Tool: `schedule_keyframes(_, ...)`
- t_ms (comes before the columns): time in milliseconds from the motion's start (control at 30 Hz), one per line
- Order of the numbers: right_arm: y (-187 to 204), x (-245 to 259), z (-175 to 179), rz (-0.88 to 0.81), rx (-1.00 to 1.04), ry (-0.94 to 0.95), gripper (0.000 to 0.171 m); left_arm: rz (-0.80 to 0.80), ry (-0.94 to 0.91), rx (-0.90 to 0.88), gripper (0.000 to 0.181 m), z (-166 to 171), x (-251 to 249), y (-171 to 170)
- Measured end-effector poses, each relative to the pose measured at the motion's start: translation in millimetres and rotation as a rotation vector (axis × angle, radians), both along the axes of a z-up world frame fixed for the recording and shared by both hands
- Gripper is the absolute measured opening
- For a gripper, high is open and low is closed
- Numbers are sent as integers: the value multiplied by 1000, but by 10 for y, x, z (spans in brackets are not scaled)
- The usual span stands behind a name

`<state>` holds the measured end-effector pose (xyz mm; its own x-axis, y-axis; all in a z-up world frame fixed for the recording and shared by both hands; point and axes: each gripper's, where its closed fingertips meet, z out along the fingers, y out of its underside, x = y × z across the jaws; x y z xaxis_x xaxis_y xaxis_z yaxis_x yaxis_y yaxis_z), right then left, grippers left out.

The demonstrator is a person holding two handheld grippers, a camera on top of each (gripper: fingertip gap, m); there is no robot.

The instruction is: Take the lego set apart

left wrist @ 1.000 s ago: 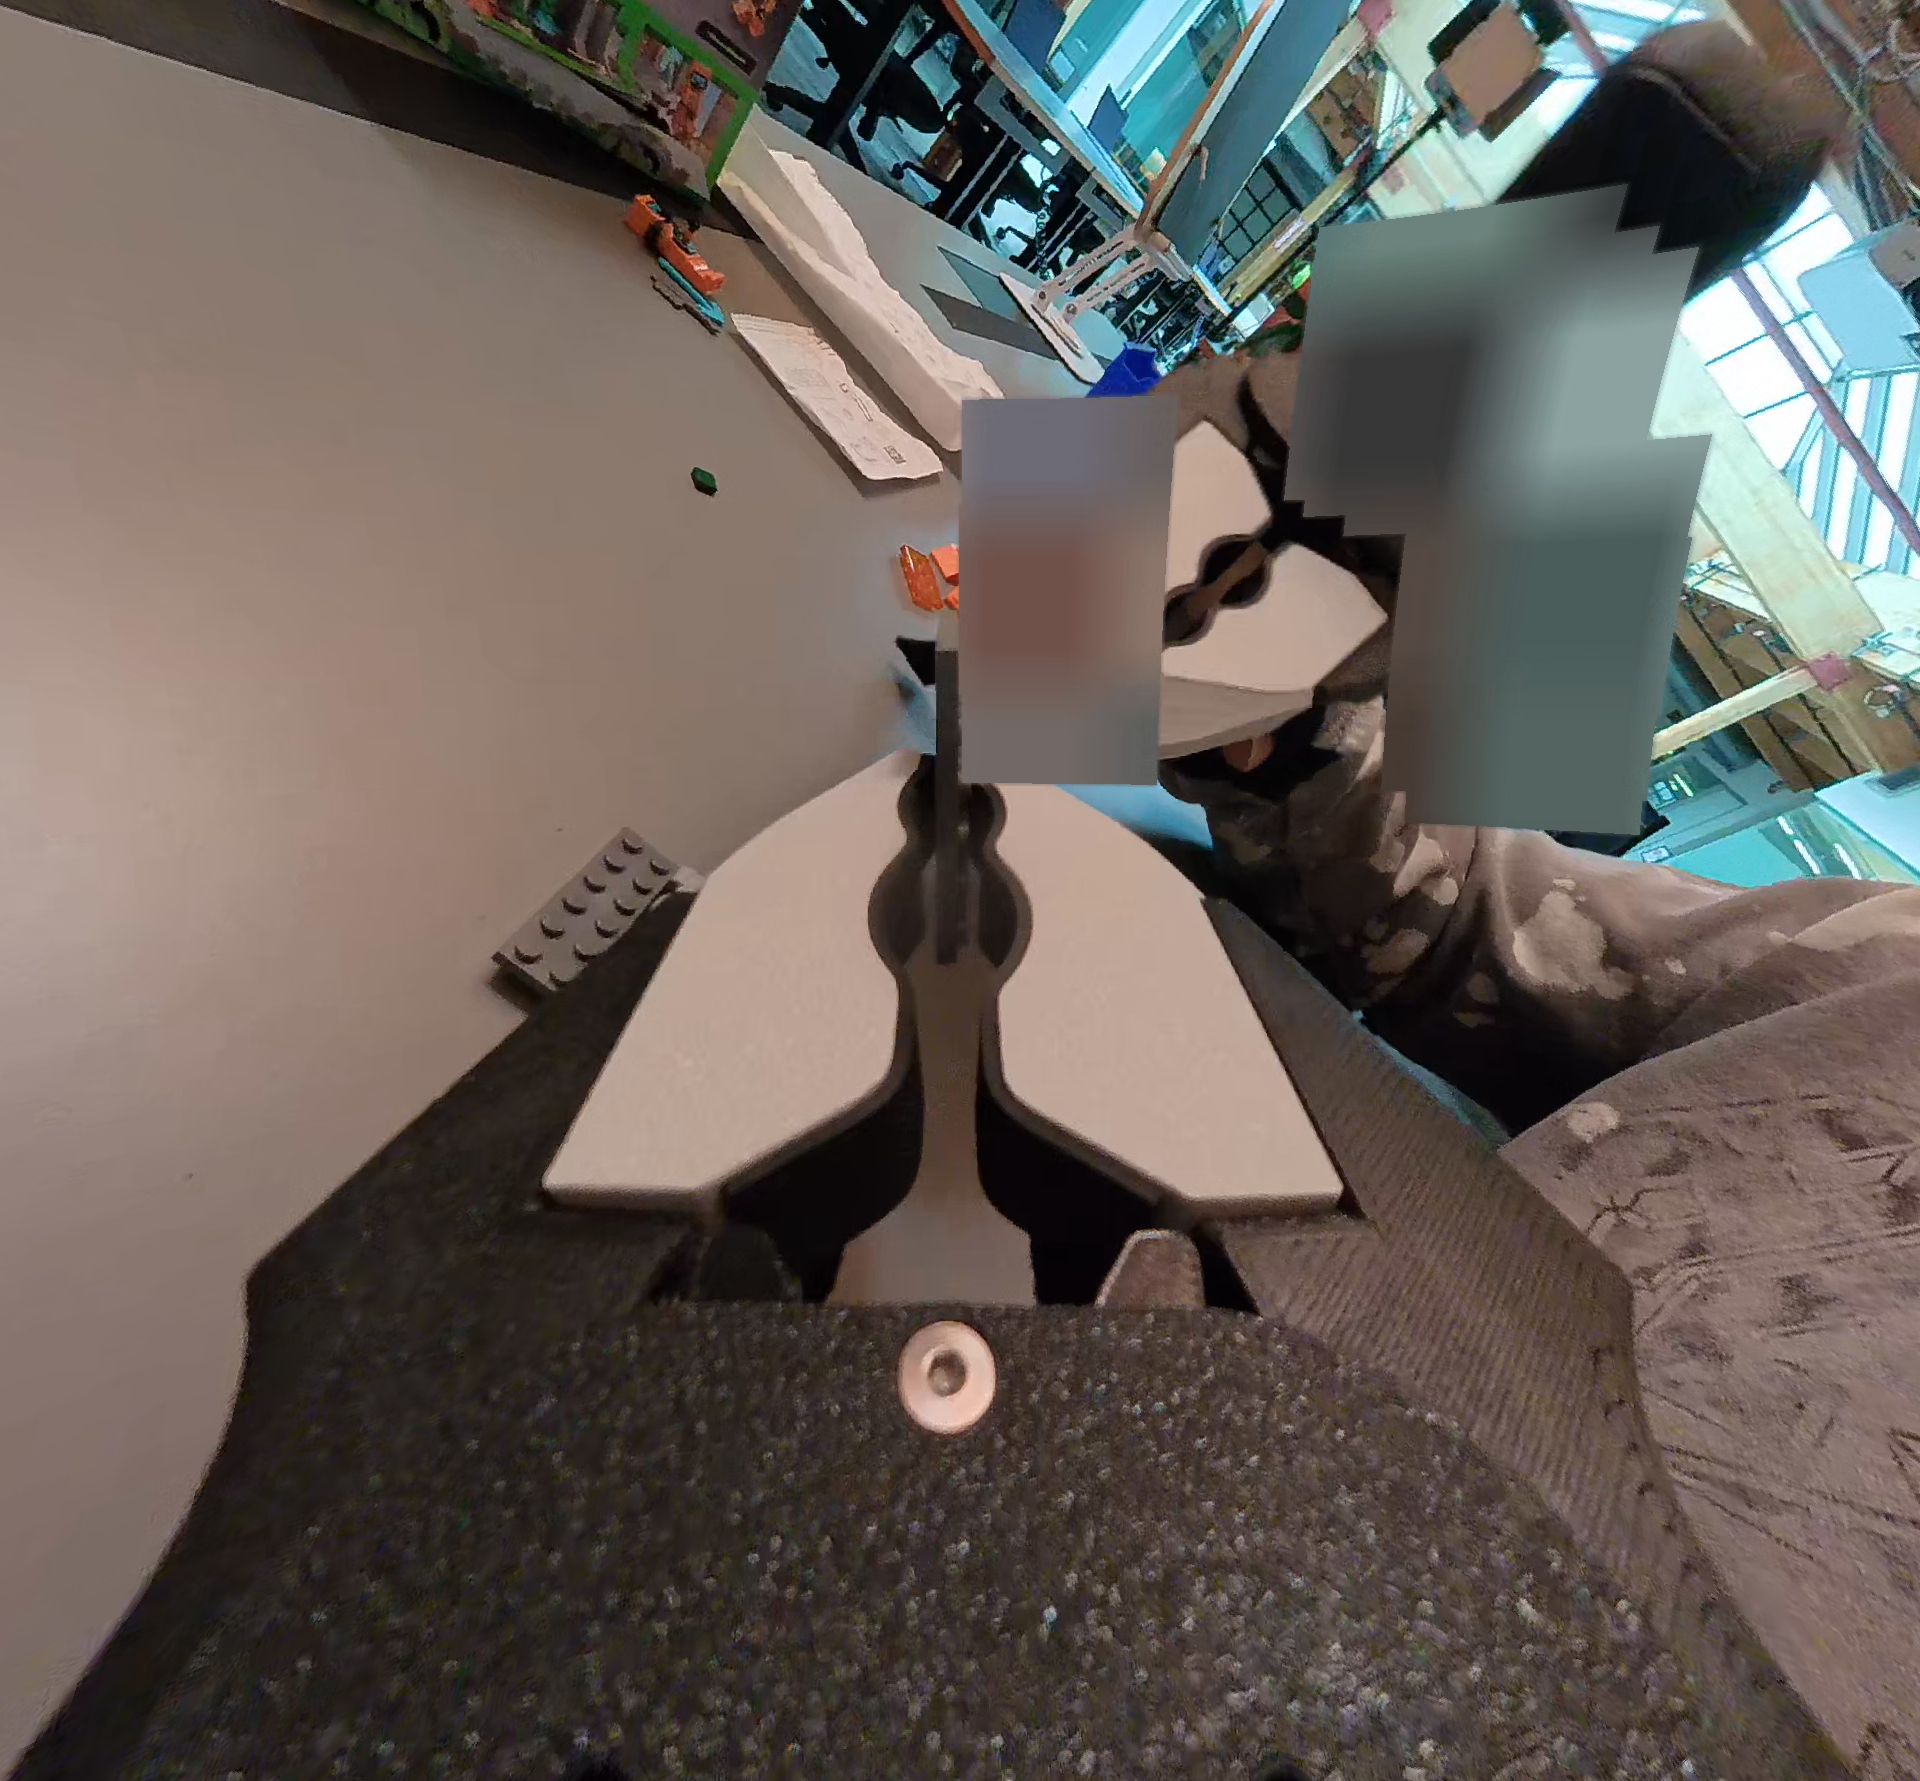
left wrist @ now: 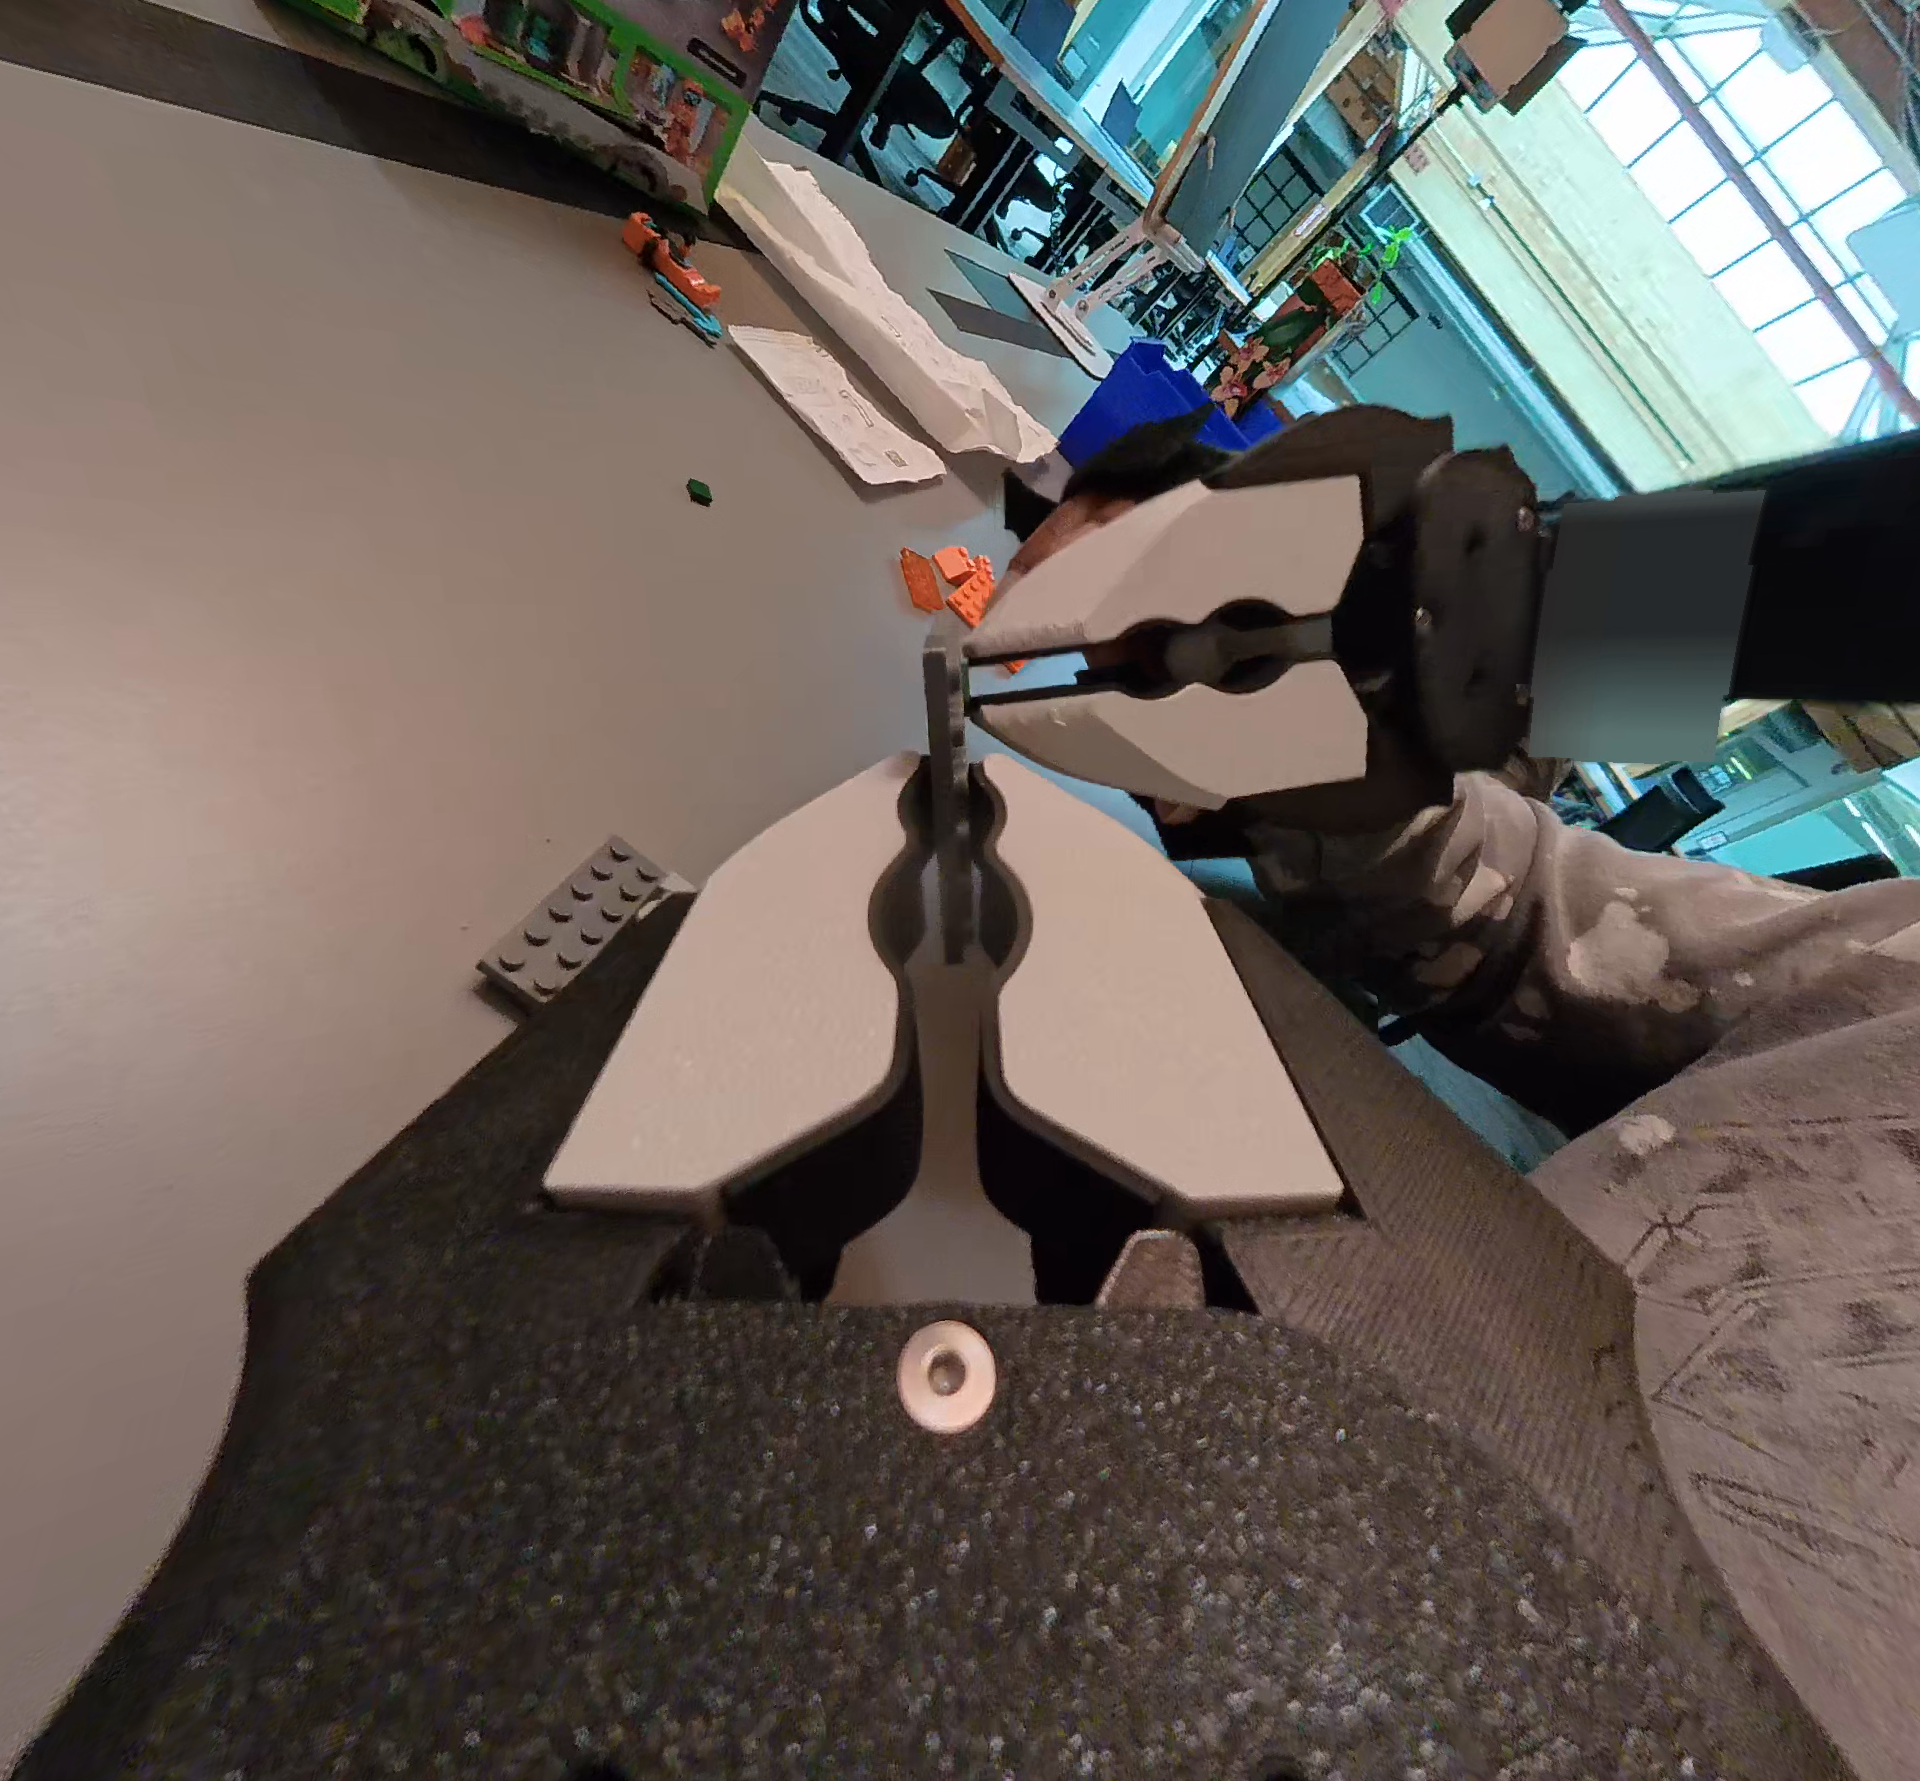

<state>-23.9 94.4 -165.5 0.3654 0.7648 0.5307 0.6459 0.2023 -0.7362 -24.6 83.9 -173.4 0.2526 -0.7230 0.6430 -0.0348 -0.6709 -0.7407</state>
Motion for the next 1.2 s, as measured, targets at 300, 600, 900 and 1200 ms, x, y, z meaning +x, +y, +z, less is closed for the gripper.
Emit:
schedule_keyframes(300, -7, -10, -112, -14, -250, 96, 3, -6, 84, 80, 6, -80, -4, -17)
schedule_keyframes(600, -45, -3, -116, 0, -413, 267, 9, -5, 141, 174, 7, -94, 15, -37)
schedule_keyframes(900, 16, -45, -82, -65, -345, 389, 5, 36, 223, 295, 8, -77, -22, -11)
schedule_keyframes(1200, -122, -102, -11, 23, -205, 300, 0, -14, 226, 236, 6, -123, 12, -79)
